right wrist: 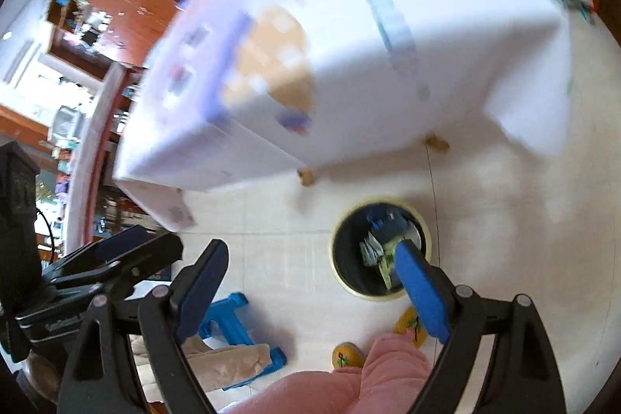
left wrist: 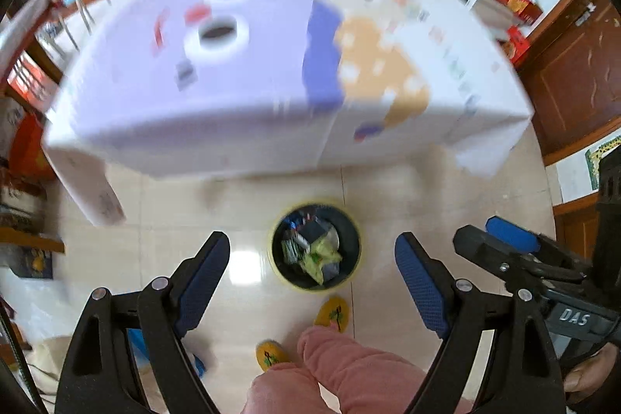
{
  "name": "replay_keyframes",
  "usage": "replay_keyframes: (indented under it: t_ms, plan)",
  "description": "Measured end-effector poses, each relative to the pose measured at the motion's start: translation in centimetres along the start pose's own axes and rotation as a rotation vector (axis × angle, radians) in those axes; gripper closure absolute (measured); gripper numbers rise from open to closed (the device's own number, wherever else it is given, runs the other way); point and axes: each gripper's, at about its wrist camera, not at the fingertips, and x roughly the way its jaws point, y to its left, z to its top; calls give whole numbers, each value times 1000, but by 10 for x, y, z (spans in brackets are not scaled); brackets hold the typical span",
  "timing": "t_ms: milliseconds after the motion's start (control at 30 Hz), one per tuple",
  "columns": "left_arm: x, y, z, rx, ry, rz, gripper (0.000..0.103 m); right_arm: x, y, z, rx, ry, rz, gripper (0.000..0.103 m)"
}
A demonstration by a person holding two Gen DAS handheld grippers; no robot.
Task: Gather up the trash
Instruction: 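Lift both tools back toward the table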
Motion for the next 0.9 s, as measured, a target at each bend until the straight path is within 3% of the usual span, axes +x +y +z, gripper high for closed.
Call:
replay_keyframes:
  t_ms: [233, 433, 667, 900]
  plan:
    - [-80, -18, 47, 71, -187, 20, 17, -73, 43, 46, -154, -156, -18, 15]
    - [-119, -25, 88, 100, -294, 5, 17, -98, 63, 81, -209, -219, -35, 15]
    - [-121, -23, 146, 130, -359, -15, 17, -108, 68, 127, -194, -320, -93, 17]
    - [-88, -16, 225, 239, -336, -18, 17, -86, 66, 189, -105, -363, -154, 42]
